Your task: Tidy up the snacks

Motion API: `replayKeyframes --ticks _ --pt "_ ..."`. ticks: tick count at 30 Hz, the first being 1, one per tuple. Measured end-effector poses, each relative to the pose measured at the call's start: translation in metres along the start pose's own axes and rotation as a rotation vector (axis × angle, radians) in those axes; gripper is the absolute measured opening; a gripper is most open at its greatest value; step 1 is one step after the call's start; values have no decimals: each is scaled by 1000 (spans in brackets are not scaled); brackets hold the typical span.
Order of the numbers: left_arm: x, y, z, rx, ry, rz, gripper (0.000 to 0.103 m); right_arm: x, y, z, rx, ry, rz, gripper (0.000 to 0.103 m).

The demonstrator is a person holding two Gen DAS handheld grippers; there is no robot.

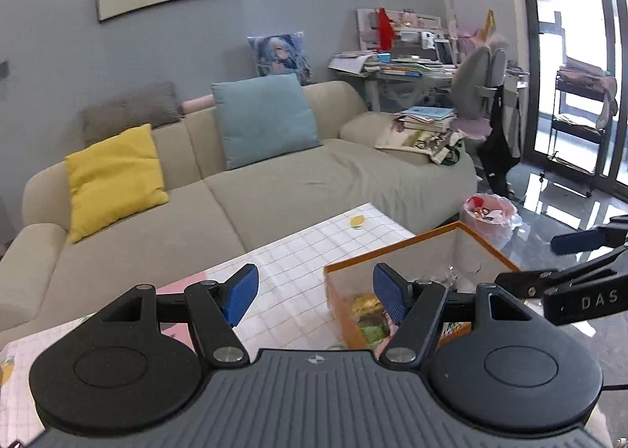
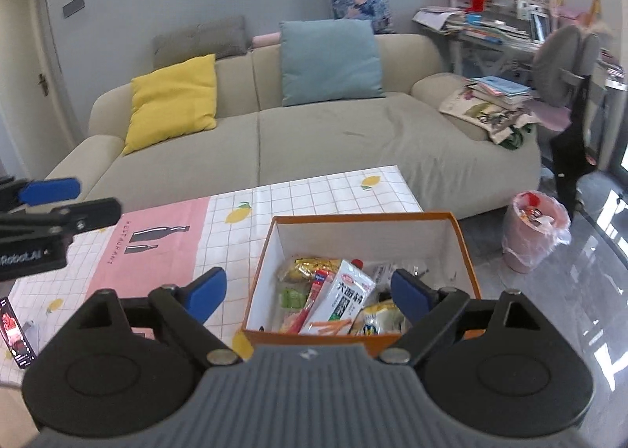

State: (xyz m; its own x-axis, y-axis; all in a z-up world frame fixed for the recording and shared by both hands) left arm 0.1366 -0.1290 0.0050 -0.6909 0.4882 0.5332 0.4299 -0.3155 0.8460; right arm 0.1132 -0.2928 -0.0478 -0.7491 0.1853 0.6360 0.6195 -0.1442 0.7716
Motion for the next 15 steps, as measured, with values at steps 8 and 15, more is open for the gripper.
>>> replayKeyframes --ticks 8,15 --pt "24 -32 16 81 72 -20 80 26 -31 21 41 -105 -97 96" --pt "23 -65 14 77 61 68 81 21 -71 35 26 -135 -52 98"
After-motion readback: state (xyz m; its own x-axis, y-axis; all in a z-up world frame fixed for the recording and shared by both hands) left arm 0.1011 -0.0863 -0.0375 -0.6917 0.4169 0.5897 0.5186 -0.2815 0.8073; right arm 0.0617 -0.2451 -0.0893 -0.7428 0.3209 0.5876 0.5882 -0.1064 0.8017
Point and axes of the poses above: each gripper's, at about its wrist camera, not at the fingertips, and x roughly against the way its jaws point, z to its left, y to its top, the point moved 10 cm from there along -x, roughly the way its jaws point, and after that the axes turned 12 degrees about -y, right-handed, at the moved point
